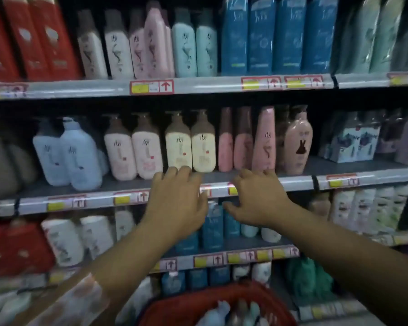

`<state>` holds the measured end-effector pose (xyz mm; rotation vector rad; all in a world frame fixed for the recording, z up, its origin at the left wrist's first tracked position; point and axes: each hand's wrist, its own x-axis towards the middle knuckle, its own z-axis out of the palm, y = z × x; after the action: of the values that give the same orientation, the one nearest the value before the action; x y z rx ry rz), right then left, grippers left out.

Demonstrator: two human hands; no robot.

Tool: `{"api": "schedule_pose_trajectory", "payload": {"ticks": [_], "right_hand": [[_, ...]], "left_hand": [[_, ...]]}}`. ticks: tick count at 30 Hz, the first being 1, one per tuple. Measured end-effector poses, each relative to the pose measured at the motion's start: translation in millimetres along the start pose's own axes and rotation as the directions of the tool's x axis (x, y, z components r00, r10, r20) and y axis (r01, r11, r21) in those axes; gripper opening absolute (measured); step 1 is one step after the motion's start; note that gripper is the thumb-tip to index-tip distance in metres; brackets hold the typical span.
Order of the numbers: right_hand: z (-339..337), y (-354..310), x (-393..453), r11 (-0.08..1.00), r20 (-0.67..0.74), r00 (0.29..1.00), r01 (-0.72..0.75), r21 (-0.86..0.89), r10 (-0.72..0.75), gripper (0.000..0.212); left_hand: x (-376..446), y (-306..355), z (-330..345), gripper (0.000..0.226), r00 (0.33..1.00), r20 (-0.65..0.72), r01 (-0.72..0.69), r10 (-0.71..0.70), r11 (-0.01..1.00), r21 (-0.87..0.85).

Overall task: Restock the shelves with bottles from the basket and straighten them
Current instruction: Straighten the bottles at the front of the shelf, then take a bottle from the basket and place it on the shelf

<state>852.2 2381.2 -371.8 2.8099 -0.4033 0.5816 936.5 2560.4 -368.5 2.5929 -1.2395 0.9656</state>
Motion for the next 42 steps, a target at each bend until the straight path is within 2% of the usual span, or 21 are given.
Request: {"api": "schedule_pose_trajectory", "payload": {"ticks": [3,7,11,16,19,22,26,30,33,37,42], "right_hand": [[34,-23,-35,0.998,0.133,0.99,0.053,-0.019,-0.051,0.066],[68,-43,-71,0.997,0.203,0.976,0.081,0.017,-0.083,0.063],[118,-62,-109,0.993,0.313,0.944,0.082,0.083,-0.104,0.058],[190,-80,-146,0.989,0.491,0.866,0.028,0.145,-0.096,0.05],[233,-86,-158,0.987,0.603,0.791,0.001,0.162,-0.1,0.06],[268,-92,-161,0.989,0.682,0.726,-0.026,0.146,-0.082,0.059],[303,-94,-150,0.982,0.692,0.713,-0.029,0.188,-0.112,0.063],[336,-87,-140,0.947,0.709,0.702,-0.174,0.27,-0.074,0.076],[361,-81,-125,0.888,0.724,0.688,-0.298,0.349,-0.054,0.078],[387,-78,-112,0.886,0.691,0.72,-0.282,0.368,-0.058,0.071],[400,-88,-116,0.907,0.641,0.767,-0.294,0.302,0.035,0.063]], "left_hand": [[-58,3,31,0.049,0.995,0.093,0.027,-0.025,0.999,-0.022],[-115,2,67,0.053,0.978,0.202,0.059,-0.052,0.998,-0.031],[-170,4,107,0.045,0.964,0.258,0.088,-0.065,0.993,-0.079],[-223,10,158,0.049,0.896,0.439,0.14,-0.073,0.983,-0.123],[-236,6,185,0.051,0.845,0.531,0.161,-0.068,0.978,-0.129],[-235,1,207,0.056,0.807,0.588,0.167,-0.055,0.976,-0.138],[-235,7,231,0.056,0.773,0.635,0.135,-0.012,0.98,-0.147],[-237,11,251,0.042,0.689,0.724,0.172,0.01,0.969,-0.177],[-238,13,258,0.031,0.614,0.786,0.216,0.065,0.945,-0.246],[-238,18,262,0.027,0.632,0.764,0.165,0.132,0.94,-0.299],[-242,9,272,0.026,0.588,0.795,0.216,0.15,0.918,-0.332]]}}
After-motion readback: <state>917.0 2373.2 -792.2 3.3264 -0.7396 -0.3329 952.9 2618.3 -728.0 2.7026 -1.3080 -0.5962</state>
